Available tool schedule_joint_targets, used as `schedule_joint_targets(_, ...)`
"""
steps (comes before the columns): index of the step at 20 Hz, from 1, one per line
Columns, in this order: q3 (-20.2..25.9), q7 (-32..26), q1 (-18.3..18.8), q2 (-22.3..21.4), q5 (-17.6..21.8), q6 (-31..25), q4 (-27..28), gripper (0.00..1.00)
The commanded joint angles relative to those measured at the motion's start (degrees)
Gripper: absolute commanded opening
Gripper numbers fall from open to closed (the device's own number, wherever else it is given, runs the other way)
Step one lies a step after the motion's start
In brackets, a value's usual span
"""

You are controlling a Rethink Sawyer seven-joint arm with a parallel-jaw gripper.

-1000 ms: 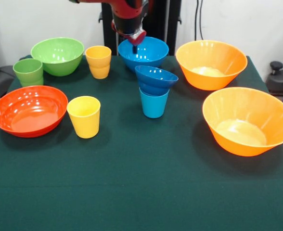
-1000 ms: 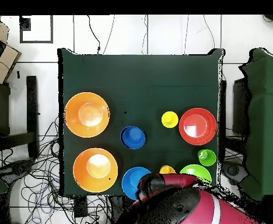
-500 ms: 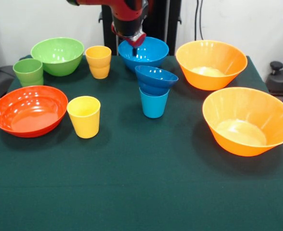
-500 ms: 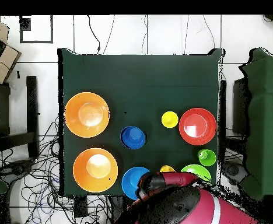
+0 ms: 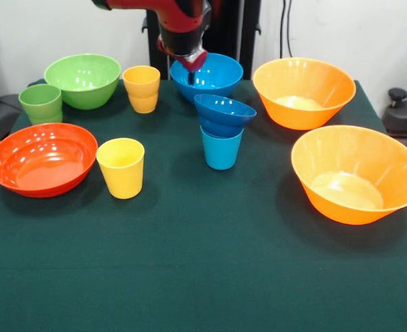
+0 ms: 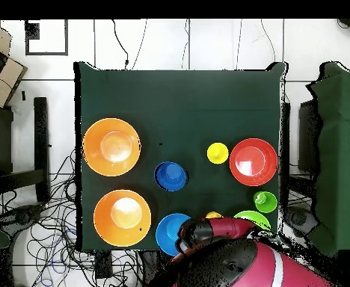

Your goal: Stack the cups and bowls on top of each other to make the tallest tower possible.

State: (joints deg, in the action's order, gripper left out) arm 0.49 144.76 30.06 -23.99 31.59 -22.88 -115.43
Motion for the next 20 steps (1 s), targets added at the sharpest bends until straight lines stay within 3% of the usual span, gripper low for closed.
schedule_joint_targets(1,5.28,-3.55,0.31,2.41,3.32,5.64,7.85,1.00)
schedule_joint_targets(20,4.73,-2.29,-0.57,4.22,4.14,7.23,9.06,1.00)
